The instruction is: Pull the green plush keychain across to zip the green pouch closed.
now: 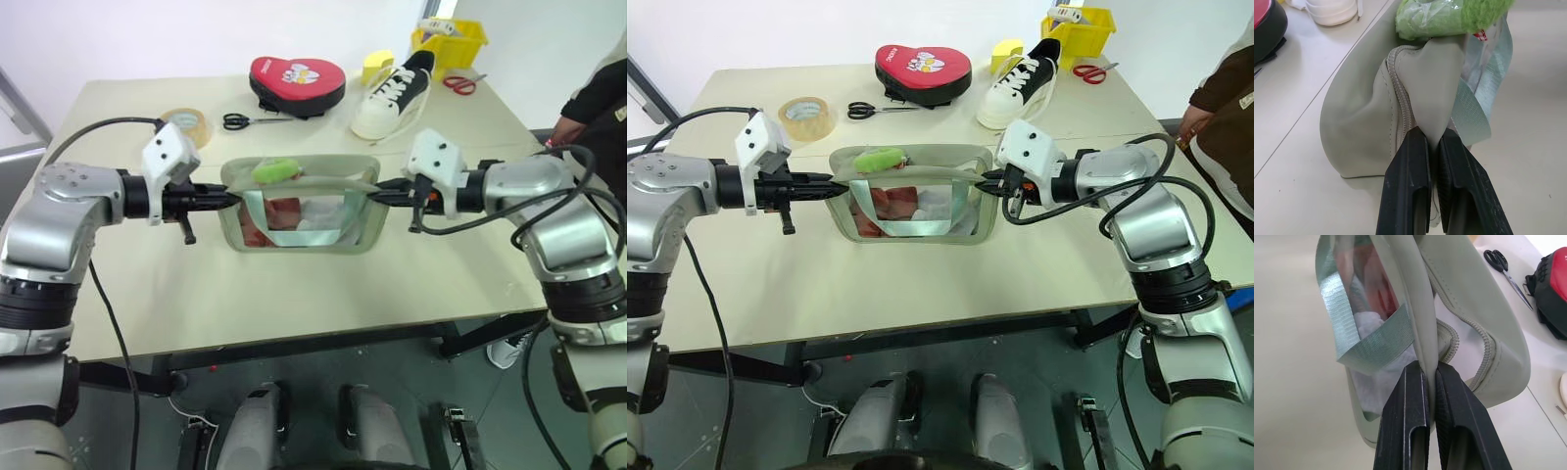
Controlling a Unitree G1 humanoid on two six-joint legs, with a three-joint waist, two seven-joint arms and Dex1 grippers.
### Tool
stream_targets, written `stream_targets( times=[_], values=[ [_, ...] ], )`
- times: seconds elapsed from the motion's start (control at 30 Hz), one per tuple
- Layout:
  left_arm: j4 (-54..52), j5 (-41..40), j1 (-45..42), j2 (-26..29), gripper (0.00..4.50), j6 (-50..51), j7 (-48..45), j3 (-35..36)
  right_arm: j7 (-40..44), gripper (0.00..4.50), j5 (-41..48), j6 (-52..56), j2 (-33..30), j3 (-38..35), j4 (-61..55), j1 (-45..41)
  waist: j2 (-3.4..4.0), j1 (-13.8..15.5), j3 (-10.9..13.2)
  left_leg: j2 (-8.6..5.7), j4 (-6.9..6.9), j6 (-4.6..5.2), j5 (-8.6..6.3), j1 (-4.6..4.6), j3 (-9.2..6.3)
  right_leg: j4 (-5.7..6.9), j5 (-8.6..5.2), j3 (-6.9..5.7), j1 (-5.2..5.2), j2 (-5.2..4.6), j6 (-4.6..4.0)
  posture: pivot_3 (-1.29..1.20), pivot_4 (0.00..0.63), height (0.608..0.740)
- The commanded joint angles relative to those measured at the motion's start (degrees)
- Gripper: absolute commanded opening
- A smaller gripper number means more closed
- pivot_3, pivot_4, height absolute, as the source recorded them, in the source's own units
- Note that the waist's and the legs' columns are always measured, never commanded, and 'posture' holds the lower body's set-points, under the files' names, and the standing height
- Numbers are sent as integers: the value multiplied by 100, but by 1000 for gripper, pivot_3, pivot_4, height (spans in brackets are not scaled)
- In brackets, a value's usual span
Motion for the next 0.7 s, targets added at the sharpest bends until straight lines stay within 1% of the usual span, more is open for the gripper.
stream_targets(
  times=[0.03,0.1,0.2,0.27,0.33,0.4,0.53,0.6,0.7],
  values=[
    [-272,-77,-1,35,0,47,-21,68,51,1565,-43,-157,-109,-107,147,-244,0,7,0,0,0,-1,-1,0,0,0,0,0,0,-1,0,0,150,740],
    [-292,-70,10,14,0,43,-19,61,349,2594,-134,-427,-400,-104,342,-464,2,14,1,-3,0,-6,-4,-1,0,0,0,0,0,-4,0,0,150,740],
    [-264,-43,0,-10,0,5,-11,52,780,2594,-105,-617,-653,-70,563,-979,6,3,4,-8,-1,-8,-5,-3,2,-1,0,0,-3,-9,0,0,150,740],
    [-253,-35,-13,-22,0,-9,-16,40,877,2594,-40,-602,-552,-15,628,-1381,7,-13,3,-8,-3,-8,-6,-1,2,-1,0,0,-4,-9,0,0,150,740],
    [-247,-40,-34,-37,0,10,-23,27,883,2594,63,-508,-307,35,607,-1695,8,-33,2,-7,-10,-9,-6,2,3,-1,0,0,-6,-9,0,0,150,740],
    [-242,-35,-56,-65,0,17,-16,9,653,2594,131,-391,157,93,567,-1914,7,-31,2,-7,-15,-9,-6,4,4,0,0,0,-8,-8,0,0,150,740],
    [-241,-4,-63,-124,0,-11,-6,-34,217,2594,-102,-506,1091,464,668,-1990,8,-9,1,-7,-13,-9,-6,2,4,2,1,1,-8,-9,0,0,150,740],
    [-224,10,-84,-144,0,-15,-12,-43,127,2594,-257,-661,1342,637,859,-1972,7,14,1,-8,-11,-10,-5,-1,4,4,1,0,-11,-10,1,0,150,740],
    [-221,19,-107,-168,0,-13,-9,-47,152,2594,-442,-961,1536,854,1231,-2006,7,9,1,-16,-5,-10,-6,-2,4,4,2,0,-6,-15,0,0,150,740]
  ],
)
